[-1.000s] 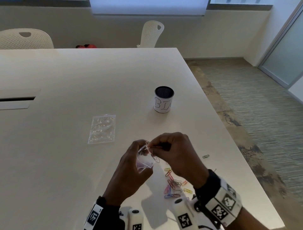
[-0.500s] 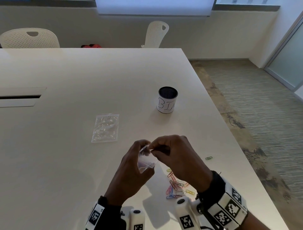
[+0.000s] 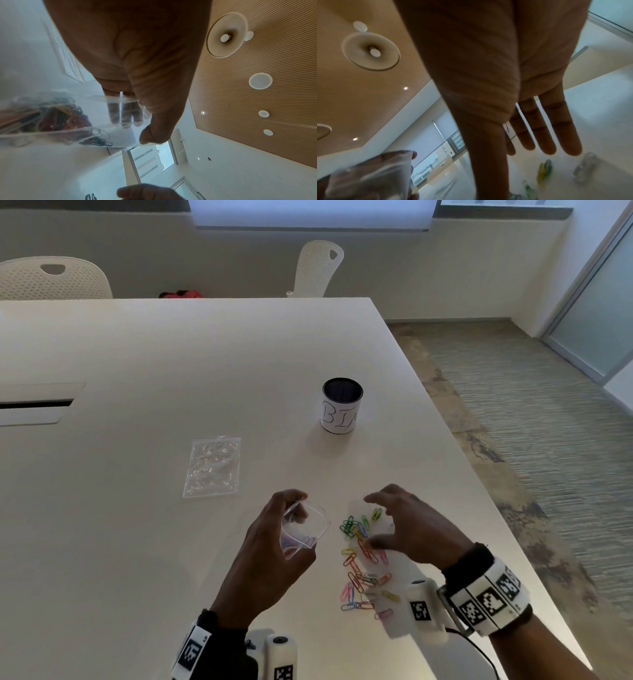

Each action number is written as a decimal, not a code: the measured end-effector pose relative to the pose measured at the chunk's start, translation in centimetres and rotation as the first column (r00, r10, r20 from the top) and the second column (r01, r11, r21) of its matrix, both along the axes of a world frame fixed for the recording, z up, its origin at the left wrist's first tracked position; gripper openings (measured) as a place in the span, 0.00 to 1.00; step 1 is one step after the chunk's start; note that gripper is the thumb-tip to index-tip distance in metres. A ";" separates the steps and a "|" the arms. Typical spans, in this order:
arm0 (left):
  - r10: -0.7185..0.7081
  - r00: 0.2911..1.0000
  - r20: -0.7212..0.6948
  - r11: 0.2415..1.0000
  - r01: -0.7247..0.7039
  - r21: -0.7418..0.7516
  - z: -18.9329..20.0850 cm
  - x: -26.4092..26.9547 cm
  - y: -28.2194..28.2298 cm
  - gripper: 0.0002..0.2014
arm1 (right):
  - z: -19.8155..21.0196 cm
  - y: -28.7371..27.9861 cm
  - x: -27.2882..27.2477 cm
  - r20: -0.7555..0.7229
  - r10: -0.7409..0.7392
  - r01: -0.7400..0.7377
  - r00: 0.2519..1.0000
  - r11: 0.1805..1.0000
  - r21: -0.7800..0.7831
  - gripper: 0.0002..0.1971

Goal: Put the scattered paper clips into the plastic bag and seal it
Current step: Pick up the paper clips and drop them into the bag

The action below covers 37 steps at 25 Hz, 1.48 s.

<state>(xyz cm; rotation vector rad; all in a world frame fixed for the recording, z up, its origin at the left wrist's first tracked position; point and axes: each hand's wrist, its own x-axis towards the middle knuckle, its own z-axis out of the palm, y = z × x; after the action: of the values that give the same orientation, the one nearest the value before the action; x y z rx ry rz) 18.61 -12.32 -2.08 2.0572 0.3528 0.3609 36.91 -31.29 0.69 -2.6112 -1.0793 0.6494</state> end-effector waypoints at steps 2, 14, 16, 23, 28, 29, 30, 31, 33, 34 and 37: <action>-0.001 1.000 -0.005 1.000 0.001 -0.009 0.0 0.0 0.0 0.33 | -0.5 0.1 -0.6 0.046 0.045 -0.040 0.998 0.994 -0.106 0.53; 0.003 1.000 -0.019 1.000 -0.003 -0.016 0.0 0.0 0.1 0.33 | -2.6 1.7 -1.6 0.104 0.035 -0.047 0.994 0.993 0.111 0.17; 0.007 1.000 -0.015 1.000 -0.007 -0.008 0.0 0.1 0.0 0.33 | -2.5 1.9 -1.7 0.136 0.094 -0.112 0.986 0.985 0.134 0.20; -0.001 1.000 -0.026 1.000 0.001 0.020 -0.2 0.3 0.2 0.33 | -2.6 2.2 -1.9 0.142 0.235 -0.250 0.962 0.963 0.102 0.09; -0.007 0.999 -0.033 1.000 0.007 0.000 0.1 0.4 0.3 0.33 | -1.6 0.6 -1.5 0.128 0.288 -0.288 0.949 0.957 -0.026 0.24; -0.008 1.000 -0.030 1.000 0.008 -0.004 0.1 0.4 0.3 0.32 | -1.5 0.3 -1.6 0.121 0.291 -0.286 0.949 0.957 -0.057 0.29; -0.007 1.000 -0.026 1.000 0.007 -0.008 0.1 0.4 0.2 0.32 | -1.5 0.0 -1.8 0.118 0.287 -0.279 0.951 0.957 -0.074 0.31; -0.007 1.000 -0.025 1.000 0.006 -0.012 0.1 0.4 0.2 0.32 | -1.7 -0.2 -2.1 0.121 0.280 -0.273 0.952 0.959 -0.076 0.31; -0.004 1.000 -0.025 1.000 0.004 -0.023 0.1 0.5 0.2 0.32 | -2.1 -0.4 -2.7 0.120 0.269 -0.266 0.956 0.963 -0.043 0.25; -0.002 1.000 -0.024 1.000 0.002 -0.026 0.2 0.5 0.1 0.32 | -2.3 -0.5 -3.0 0.116 0.265 -0.265 0.957 0.964 -0.015 0.21; 0.000 1.000 -0.031 0.999 -0.001 -0.036 0.2 0.6 0.0 0.31 | -2.8 -0.3 -3.6 0.147 0.242 -0.252 0.959 0.967 0.048 0.09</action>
<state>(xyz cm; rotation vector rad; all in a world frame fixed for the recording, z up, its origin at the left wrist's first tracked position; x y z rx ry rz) 19.16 -12.32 -1.88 2.0291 0.3758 0.3207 33.27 -31.63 -2.13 -2.5183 -1.4613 0.4740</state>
